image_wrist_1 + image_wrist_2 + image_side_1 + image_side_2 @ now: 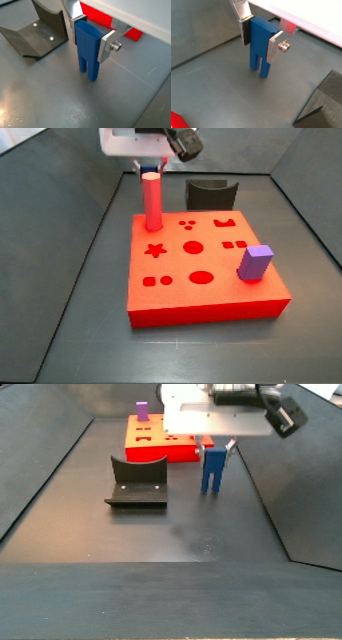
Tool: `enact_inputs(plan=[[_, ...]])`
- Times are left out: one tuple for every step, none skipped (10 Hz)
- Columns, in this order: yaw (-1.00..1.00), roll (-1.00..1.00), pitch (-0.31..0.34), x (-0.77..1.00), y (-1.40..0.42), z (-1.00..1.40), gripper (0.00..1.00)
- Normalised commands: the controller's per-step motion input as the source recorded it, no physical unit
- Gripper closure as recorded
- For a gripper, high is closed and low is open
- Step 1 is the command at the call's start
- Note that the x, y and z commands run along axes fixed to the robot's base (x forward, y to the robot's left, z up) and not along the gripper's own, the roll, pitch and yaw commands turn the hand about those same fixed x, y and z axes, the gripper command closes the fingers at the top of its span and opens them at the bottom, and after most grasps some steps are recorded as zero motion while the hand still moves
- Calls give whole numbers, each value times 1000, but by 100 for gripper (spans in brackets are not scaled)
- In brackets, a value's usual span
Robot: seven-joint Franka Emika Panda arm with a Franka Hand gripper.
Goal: Pick up the square-circle object. Move up. Rotate the square-circle object. Place the square-circle object on the fixture. Regrasp the square-circle object. Move to above the board. Insert the square-circle object.
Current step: Rotate the square-circle object.
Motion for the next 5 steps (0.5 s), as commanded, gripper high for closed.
enact_inputs(plan=[[-7,-240,-22,39,14,-157,100],[-7,-240,-22,39,14,-157,100],[-8,-241,-8,23,12,-160,100],[-8,-241,-8,0,0,0,0],[-6,-240,-9,2,7,2,0]])
